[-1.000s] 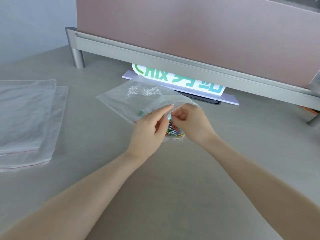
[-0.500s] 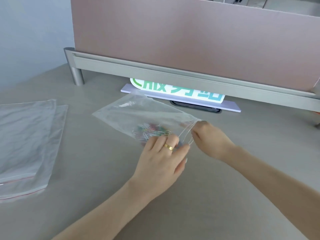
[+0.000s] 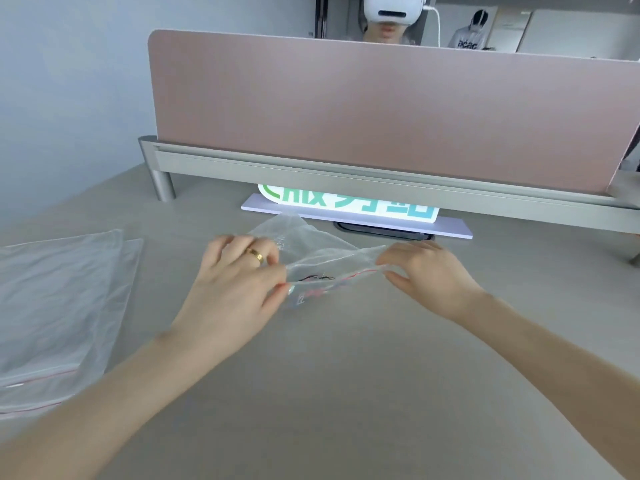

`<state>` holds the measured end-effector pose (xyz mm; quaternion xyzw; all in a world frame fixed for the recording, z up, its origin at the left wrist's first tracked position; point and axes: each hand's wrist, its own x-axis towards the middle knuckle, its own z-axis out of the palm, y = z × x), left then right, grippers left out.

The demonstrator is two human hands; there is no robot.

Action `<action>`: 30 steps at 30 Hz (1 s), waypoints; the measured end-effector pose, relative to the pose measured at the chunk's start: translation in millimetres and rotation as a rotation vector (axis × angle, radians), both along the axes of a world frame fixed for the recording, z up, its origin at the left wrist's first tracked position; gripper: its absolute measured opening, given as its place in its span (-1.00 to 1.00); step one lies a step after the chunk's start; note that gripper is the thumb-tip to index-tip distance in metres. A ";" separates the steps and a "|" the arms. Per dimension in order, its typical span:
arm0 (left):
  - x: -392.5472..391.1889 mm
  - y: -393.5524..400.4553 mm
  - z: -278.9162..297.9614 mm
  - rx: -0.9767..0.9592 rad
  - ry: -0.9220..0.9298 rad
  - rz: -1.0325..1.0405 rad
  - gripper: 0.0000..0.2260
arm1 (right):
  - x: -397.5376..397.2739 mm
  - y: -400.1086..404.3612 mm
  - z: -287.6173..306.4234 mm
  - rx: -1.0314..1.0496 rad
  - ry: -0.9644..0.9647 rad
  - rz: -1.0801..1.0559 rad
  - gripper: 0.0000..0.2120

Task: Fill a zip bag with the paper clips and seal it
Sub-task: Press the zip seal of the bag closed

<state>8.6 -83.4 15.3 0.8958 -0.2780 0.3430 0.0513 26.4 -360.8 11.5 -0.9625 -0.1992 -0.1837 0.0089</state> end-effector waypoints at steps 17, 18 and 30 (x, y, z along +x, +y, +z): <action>-22.4 14.3 33.5 -0.566 0.427 -0.203 -0.89 | -49.0 -2.8 63.9 0.519 0.073 0.071 -0.85; -27.5 12.8 27.4 -0.581 0.466 -0.225 -0.91 | -51.5 -5.2 57.2 0.537 0.086 0.082 -0.84; -71.6 5.3 -2.9 -0.567 0.547 -0.180 -0.61 | -98.6 -18.2 9.9 0.742 0.274 -0.035 -0.74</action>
